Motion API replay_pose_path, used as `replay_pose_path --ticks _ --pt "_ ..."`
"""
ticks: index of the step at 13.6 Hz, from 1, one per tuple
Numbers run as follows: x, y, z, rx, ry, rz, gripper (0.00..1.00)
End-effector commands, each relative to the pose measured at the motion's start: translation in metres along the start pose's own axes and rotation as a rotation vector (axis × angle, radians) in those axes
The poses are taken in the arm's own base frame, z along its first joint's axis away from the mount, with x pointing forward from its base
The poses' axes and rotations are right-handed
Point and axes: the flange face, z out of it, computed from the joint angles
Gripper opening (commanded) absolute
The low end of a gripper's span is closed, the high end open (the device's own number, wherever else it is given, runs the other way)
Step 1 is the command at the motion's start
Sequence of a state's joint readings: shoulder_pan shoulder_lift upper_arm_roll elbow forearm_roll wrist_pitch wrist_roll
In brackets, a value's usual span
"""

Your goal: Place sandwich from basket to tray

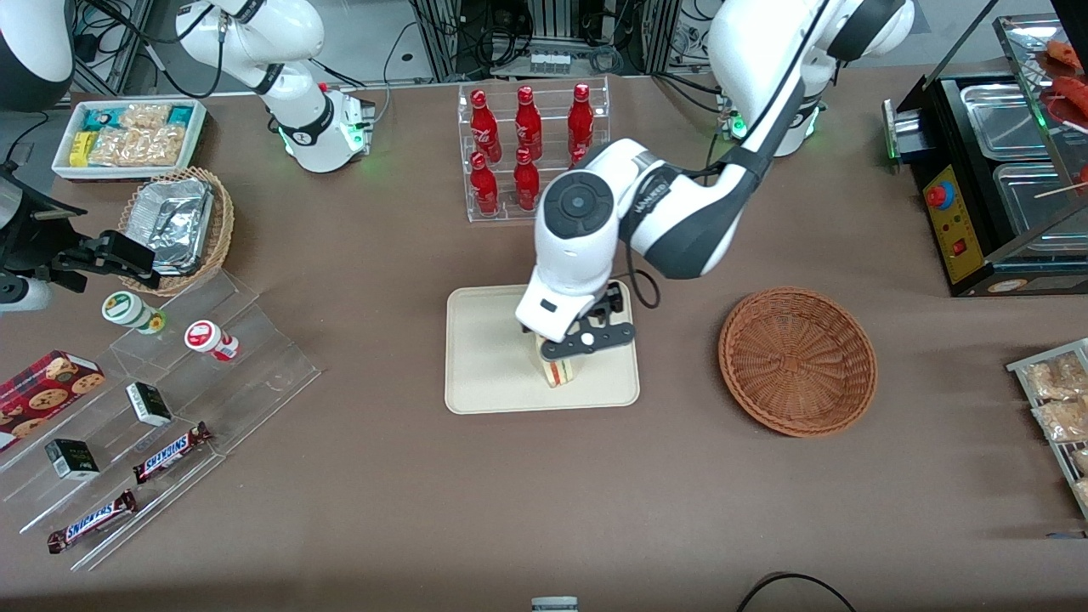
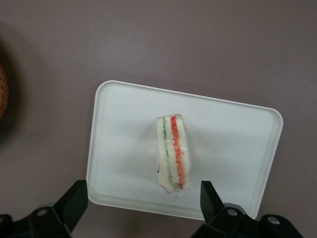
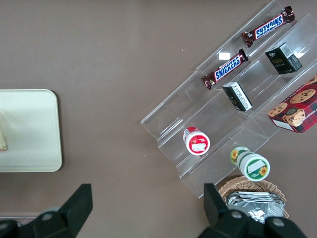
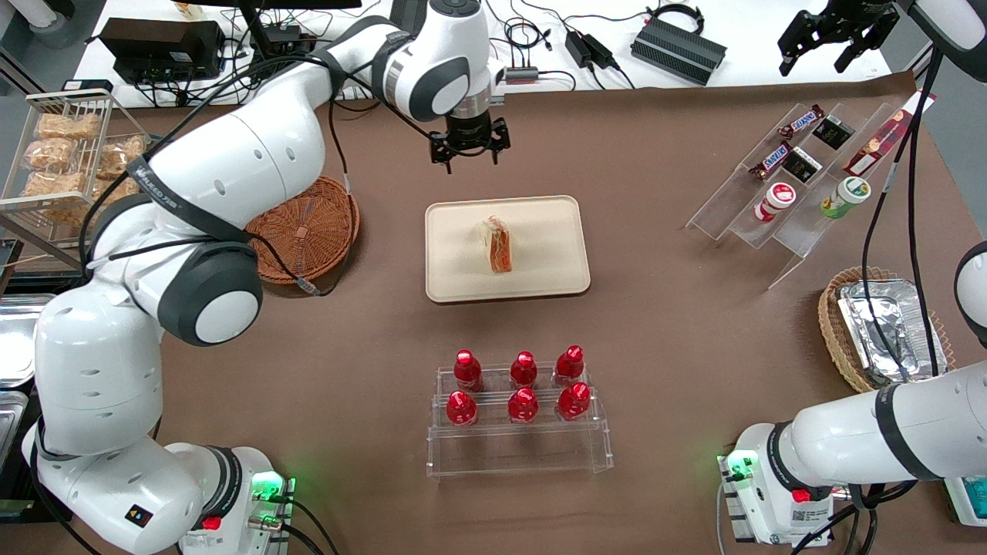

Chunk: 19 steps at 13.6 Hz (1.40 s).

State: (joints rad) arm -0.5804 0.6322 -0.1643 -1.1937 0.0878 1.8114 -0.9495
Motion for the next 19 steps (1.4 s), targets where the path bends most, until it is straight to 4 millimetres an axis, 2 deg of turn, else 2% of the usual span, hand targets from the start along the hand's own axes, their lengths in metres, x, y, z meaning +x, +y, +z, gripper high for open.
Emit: replay_pose_path --ticks 1,3,7,12,18,19 --pt "0.020 -0.048 -0.018 0.029 -0.001 -0.042 1.00" --pt "0.032 -0.070 -0.026 0.030 -0.009 0.002 1.00" --pt "0.063 -0.141 -0.026 0.066 -0.048 0.069 1.00" --pt "0.084 -0.224 -0.039 0.044 -0.090 0.146 1.00" --pt "0.081 -0.321 -0.072 0.042 -0.129 0.263 1.00" --pt "0.082 -0.342 -0.080 0.046 -0.150 0.275 1.00"
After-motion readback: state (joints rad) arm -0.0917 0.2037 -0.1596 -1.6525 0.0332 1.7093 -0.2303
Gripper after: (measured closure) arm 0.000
